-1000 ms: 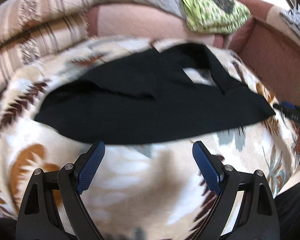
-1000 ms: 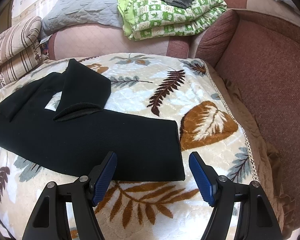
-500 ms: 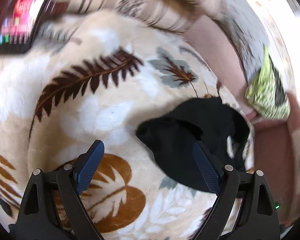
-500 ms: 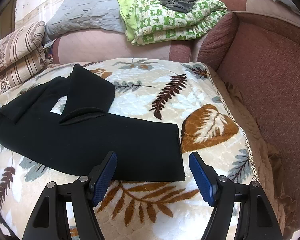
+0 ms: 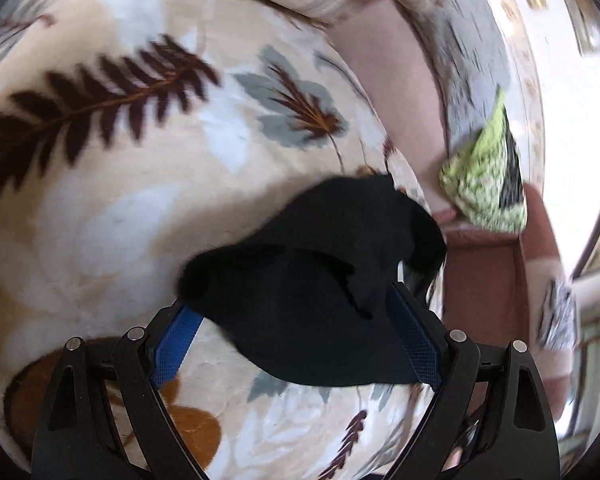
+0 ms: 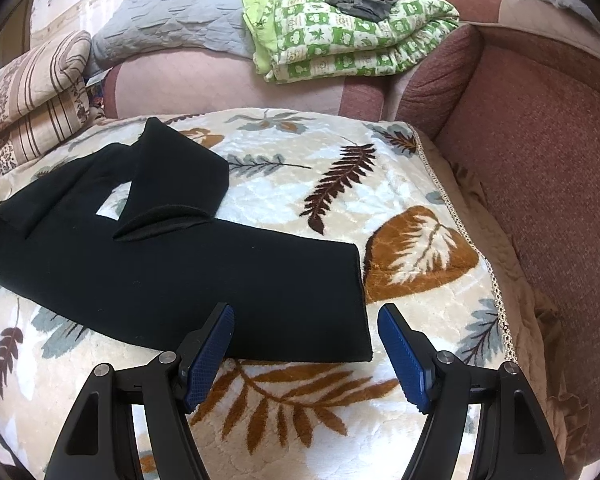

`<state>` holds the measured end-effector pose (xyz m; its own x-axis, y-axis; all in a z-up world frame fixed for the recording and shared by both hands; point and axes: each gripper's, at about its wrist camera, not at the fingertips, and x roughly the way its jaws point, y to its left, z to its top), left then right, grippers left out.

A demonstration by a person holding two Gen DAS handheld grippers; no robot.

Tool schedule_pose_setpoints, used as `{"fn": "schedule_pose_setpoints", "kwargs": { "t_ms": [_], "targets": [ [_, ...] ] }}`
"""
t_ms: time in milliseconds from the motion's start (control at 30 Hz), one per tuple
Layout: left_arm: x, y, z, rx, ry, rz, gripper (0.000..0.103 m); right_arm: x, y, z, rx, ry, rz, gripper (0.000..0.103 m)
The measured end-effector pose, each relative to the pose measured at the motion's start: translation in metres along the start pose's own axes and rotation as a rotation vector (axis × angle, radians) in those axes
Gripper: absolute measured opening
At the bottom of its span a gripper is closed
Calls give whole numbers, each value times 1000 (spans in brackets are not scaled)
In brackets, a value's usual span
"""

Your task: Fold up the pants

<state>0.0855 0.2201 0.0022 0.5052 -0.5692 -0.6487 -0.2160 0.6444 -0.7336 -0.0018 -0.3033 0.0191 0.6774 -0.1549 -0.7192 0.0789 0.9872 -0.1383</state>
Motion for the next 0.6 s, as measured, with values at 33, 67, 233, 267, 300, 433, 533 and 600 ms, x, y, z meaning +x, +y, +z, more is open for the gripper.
{"fn": "schedule_pose_setpoints", "kwargs": {
  "t_ms": [33,67,233,267,300,433,533,600],
  "targets": [
    [2,-4,0,26,-3,25,89,0,0,0,1,1,-2,72],
    [4,-8,-1,53,-5,53,88,1,0,0,2,2,-2,72],
    [9,-7,-9,104,-26,189,43,2,3,0,-11,7,-8,72],
    [10,-7,-9,115,-26,207,38,1,2,0,-9,7,-12,72],
    [12,-6,-9,122,-26,214,25,1,-1,0,2,6,-14,72],
    [10,-14,-12,189,-51,241,11,-9,-28,-1,149,-26,50,72],
    [7,-33,-20,281,-93,259,11,-14,-73,-15,402,-44,186,72],
    [8,-42,-24,323,-104,250,11,-12,-105,-32,620,-51,280,72]
  ]
}}
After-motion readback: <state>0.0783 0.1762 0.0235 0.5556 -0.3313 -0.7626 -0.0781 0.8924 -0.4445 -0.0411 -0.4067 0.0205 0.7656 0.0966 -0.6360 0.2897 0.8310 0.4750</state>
